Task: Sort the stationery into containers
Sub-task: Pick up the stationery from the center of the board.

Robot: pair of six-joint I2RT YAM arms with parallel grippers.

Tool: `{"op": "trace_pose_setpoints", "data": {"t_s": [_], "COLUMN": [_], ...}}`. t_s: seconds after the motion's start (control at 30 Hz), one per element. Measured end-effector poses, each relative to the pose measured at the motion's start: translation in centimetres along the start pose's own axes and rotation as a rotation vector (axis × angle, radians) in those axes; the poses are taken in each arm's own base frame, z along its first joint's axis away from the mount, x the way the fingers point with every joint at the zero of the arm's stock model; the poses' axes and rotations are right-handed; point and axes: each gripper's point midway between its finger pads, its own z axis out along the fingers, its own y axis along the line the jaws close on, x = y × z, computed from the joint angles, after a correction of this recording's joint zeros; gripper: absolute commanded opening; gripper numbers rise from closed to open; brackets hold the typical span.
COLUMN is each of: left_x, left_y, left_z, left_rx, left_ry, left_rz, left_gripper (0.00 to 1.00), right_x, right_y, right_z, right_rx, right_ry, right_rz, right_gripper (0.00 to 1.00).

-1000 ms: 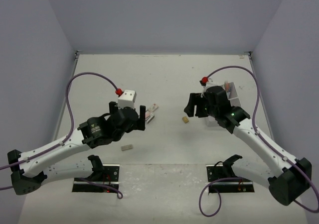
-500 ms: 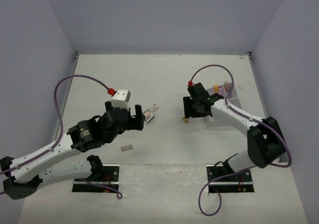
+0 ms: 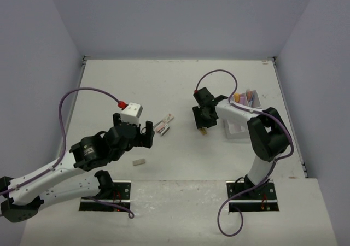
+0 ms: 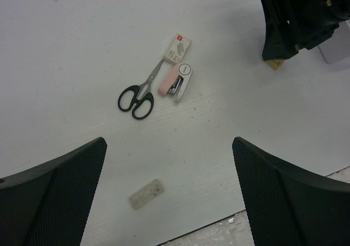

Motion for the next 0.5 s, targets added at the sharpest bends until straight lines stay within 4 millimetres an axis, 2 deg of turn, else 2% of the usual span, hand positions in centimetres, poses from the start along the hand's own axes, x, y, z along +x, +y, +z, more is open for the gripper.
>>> {"op": "trace_pose_setpoints", "data": {"t_s": [0.07, 0.2, 0.4, 0.5], "left_x": [-0.08, -0.26, -0.43, -0.5], "left_y": [0.05, 0.11, 0.23, 0.26], "left_z": [-0.11, -0.33, -0.6, -0.69], "left_rx": [0.003, 0.008, 0.015, 0.017], "left_ry": [-0.005, -0.014, -0.028, -0.032], "left_rz": [-0.003, -0.01, -0.02, -0.023], "left_gripper": [1.0, 1.0, 1.0, 1.0], "right_x": [-0.12, 0.26, 0.68, 0.78], "right_y": [0.08, 0.01, -0.1, 0.04], "right_z": [0.38, 0.89, 0.93, 0.73], "right_rx": [0.003, 0.013, 0.028, 0.026], "right_ry": [0.008, 0.035, 0.051, 0.051], "right_rz": [-0.009, -0.021, -0.031, -0.036], "right_gripper": [0.43, 0.3, 0.15, 0.14]}}
